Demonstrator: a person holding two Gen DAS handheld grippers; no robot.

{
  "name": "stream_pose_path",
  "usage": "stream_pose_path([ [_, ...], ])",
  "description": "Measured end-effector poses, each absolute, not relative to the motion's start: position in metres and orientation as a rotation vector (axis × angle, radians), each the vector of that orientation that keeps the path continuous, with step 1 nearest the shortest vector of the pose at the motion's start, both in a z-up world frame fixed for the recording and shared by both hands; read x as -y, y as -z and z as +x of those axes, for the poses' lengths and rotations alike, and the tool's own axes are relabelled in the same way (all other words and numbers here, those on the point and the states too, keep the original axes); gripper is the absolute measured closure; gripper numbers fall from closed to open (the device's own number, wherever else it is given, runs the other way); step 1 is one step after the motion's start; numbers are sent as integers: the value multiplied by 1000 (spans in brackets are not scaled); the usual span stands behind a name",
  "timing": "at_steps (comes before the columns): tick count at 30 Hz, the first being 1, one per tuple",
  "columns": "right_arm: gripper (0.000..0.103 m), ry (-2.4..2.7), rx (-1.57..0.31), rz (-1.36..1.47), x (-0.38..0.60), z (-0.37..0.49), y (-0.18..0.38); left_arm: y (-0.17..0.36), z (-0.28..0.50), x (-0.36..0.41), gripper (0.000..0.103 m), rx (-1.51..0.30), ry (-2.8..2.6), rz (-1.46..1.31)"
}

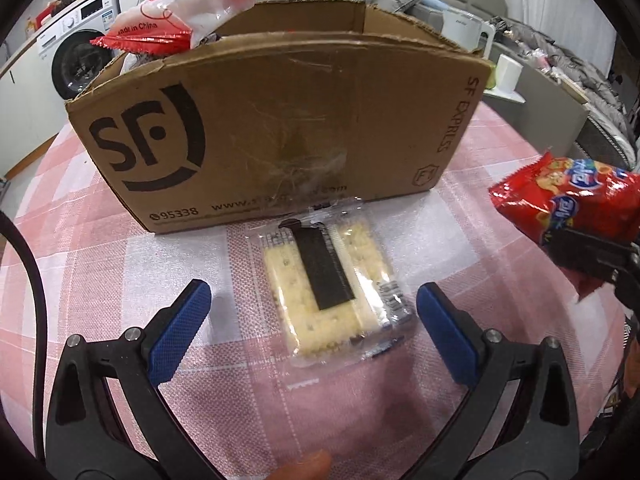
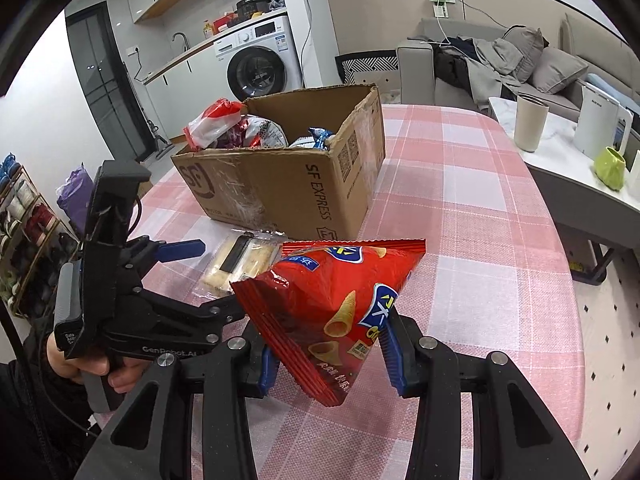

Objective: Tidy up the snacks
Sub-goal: 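Lift the red chip bag with the right tool while the left tool grasps the cracker pack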

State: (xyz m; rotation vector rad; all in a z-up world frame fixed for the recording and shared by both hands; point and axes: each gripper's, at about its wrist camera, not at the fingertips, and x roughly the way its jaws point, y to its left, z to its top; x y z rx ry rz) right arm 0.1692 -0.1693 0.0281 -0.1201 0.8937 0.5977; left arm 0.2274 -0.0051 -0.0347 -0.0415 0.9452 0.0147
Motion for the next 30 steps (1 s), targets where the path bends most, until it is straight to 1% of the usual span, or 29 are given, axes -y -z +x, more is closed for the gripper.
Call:
stream_pose_path([
  [4,60,-603,-899,-127,166,169,-27,40,233,4,1,-961,-9,-60],
  [5,60,-605,-898,-127,166,168,-27,40,234,5,3,-959,-6,-53],
  [7,60,-608,-896,-128,166,168,-28,41,233,5,14,-951,4,-34],
  [8,60,-609,-895,-128,166,168,-28,40,232,6,23,-941,10,-18],
  [9,60,-609,-894,-128,166,167,-28,39,230,6,36,-934,33,-14],
  [10,60,-609,-893,-127,166,167,-29,40,225,5,43,-927,44,-10],
  [11,60,-610,-892,-127,166,167,-29,40,224,6,47,-920,53,2],
  [23,60,-622,-898,-133,160,168,-24,31,212,16,48,-885,112,0],
  [30,60,-633,-885,-128,157,166,-28,1,201,21,48,-817,145,-6],
])
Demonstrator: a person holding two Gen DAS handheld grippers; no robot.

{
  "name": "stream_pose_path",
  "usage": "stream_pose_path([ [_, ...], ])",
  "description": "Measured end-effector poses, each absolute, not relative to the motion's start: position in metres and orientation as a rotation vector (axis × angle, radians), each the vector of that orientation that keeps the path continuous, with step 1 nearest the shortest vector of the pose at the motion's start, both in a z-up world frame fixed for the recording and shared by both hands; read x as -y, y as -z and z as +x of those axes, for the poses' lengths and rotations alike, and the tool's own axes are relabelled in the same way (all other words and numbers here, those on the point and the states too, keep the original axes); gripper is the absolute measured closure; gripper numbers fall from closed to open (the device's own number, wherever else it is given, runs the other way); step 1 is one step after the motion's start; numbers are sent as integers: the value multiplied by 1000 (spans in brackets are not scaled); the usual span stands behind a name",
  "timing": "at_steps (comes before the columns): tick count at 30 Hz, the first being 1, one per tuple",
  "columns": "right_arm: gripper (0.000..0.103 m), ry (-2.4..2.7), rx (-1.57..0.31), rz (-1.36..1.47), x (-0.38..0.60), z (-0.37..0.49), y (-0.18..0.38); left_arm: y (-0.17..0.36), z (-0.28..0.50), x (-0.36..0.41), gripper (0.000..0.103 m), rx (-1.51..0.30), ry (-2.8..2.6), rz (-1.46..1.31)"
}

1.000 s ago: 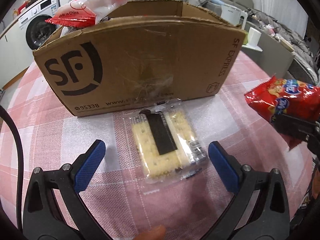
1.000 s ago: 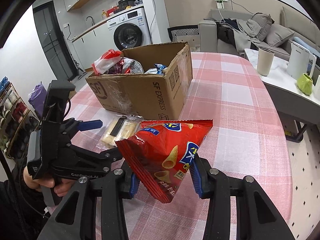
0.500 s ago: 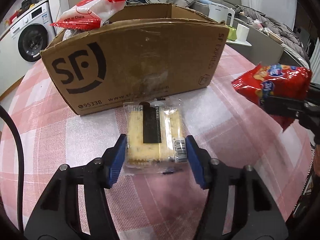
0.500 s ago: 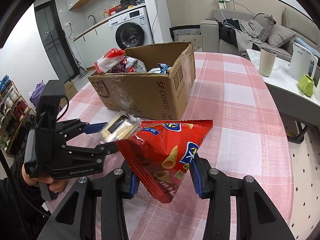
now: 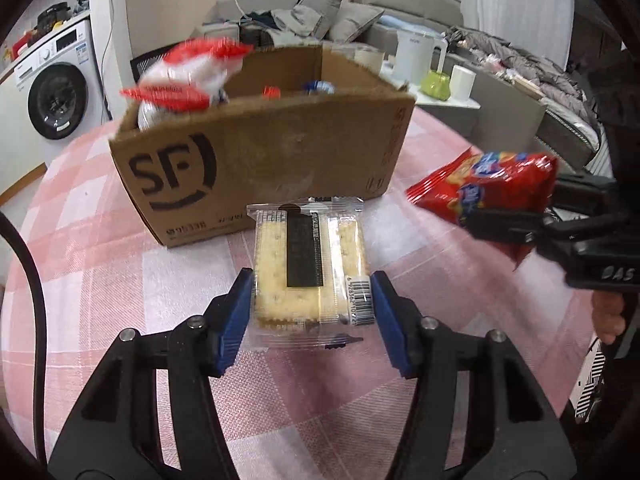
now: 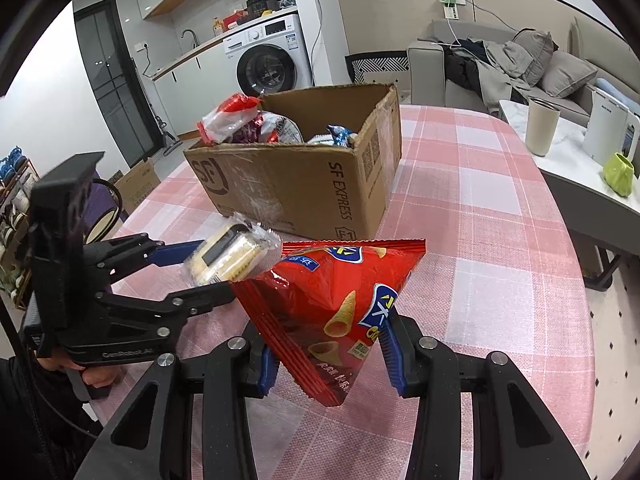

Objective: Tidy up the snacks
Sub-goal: 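Lift the red chip bag with the right tool while the left tool grasps the cracker pack, then carry the chip bag and cracker pack over the box with both tools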

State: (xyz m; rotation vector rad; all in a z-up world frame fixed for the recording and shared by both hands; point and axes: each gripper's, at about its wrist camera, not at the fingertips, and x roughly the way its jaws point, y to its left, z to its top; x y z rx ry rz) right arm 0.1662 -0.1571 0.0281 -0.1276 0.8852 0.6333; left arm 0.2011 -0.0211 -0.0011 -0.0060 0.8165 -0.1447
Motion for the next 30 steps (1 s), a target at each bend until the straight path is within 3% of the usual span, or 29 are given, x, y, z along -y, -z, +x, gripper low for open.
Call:
stream_pose_path([
  [30,60,-619,-815,-103,146,152,-61,-107,122,-53,48,-606,79,-98],
])
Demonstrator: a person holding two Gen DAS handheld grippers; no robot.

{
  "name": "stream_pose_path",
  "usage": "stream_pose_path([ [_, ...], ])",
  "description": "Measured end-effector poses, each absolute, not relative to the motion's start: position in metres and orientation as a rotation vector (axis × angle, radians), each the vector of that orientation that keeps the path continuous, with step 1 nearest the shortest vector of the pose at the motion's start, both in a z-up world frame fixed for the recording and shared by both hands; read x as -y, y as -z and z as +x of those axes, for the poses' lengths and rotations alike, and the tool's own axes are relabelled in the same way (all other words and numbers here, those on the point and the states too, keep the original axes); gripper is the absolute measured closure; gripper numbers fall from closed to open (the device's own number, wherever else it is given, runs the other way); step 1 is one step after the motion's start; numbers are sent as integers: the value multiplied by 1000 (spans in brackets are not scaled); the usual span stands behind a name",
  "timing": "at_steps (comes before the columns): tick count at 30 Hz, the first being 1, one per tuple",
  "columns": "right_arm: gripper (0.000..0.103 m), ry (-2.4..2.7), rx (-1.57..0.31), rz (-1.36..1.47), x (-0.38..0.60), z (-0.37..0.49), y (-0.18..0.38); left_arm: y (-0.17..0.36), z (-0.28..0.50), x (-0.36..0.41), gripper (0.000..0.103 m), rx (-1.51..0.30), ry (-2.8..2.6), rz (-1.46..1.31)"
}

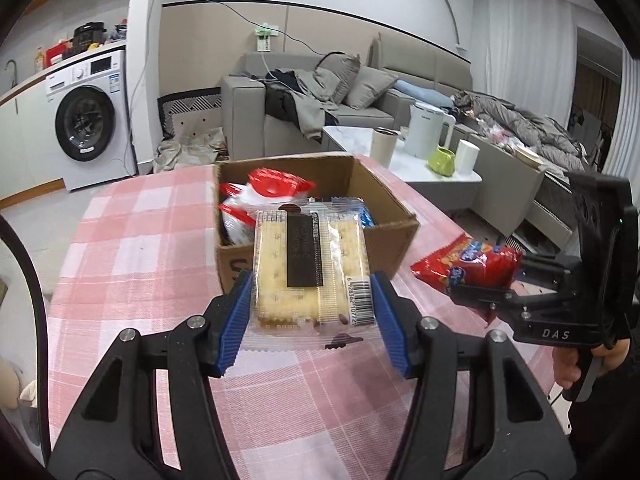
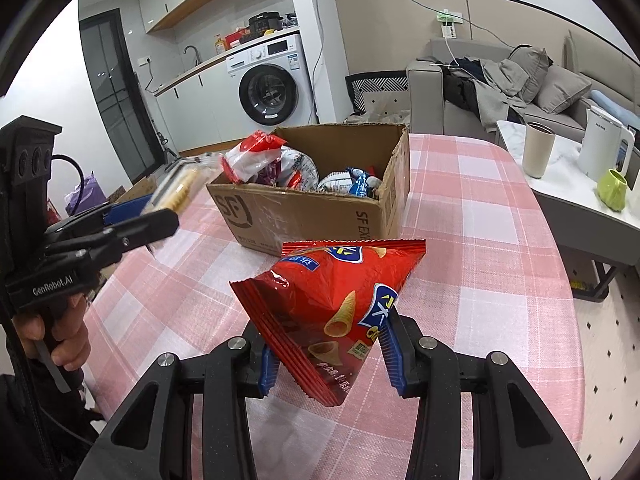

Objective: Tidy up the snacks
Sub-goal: 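Carry the chip bag and cracker pack over the box with both tools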

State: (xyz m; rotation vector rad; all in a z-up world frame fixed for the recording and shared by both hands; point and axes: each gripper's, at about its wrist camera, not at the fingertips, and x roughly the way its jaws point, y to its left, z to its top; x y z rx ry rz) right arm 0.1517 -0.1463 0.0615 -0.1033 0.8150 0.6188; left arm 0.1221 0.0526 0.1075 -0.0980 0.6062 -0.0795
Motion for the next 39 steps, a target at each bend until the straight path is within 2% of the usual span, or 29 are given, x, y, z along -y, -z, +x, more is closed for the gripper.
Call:
stream_pose_path([
  [16,60,-613,-784,-86,131,168,-79,-134,130,-80,48,-559,22,-104],
  [39,60,-573,-787,-68,107,214,-89,-117,204,-130,48,-581,-112,-99],
])
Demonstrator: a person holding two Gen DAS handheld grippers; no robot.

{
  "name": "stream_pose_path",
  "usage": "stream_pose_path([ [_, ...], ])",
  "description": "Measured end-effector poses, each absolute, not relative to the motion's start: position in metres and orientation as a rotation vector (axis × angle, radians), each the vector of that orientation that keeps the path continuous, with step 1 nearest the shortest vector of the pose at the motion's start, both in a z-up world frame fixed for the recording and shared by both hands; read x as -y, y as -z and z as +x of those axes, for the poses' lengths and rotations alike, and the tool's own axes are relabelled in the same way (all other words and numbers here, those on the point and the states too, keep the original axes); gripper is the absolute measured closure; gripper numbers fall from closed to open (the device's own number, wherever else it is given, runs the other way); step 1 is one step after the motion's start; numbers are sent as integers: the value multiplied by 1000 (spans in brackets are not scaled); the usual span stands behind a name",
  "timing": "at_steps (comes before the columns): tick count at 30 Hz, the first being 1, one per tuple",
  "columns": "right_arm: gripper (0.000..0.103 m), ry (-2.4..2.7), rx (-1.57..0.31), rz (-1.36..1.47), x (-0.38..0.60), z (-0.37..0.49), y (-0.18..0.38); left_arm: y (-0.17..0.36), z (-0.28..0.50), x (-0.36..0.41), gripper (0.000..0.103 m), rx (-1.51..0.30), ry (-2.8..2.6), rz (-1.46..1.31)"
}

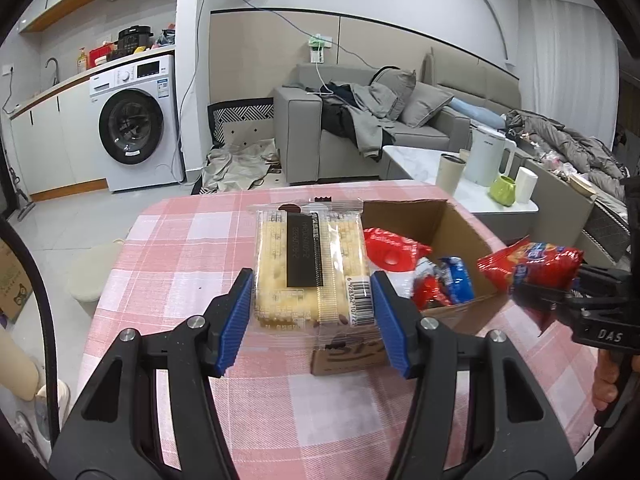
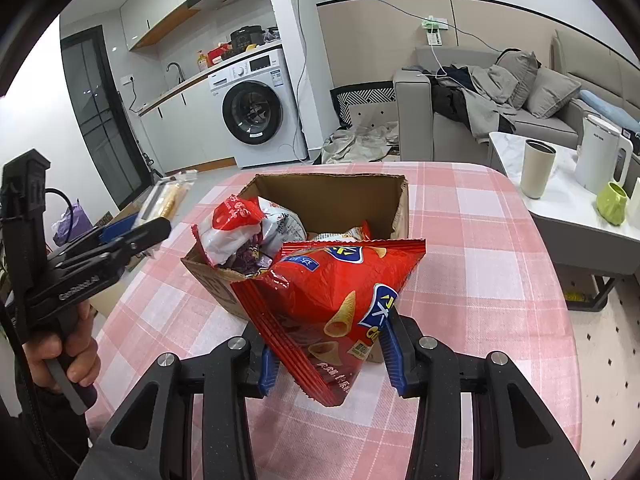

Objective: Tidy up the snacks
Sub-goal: 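Carry the chip bag and cracker pack over the box with both tools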

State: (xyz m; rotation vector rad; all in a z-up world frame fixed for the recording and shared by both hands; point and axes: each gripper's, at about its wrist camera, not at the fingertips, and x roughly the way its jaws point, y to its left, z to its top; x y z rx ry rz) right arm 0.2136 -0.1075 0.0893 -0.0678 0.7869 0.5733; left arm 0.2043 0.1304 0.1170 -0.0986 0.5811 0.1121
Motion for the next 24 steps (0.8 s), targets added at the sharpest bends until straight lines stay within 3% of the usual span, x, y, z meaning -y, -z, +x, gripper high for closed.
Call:
stream_pose_path([
  [24,60,-574,-791,-87,73,260,-88,-90,277,-103,48,-646,-20,-56],
])
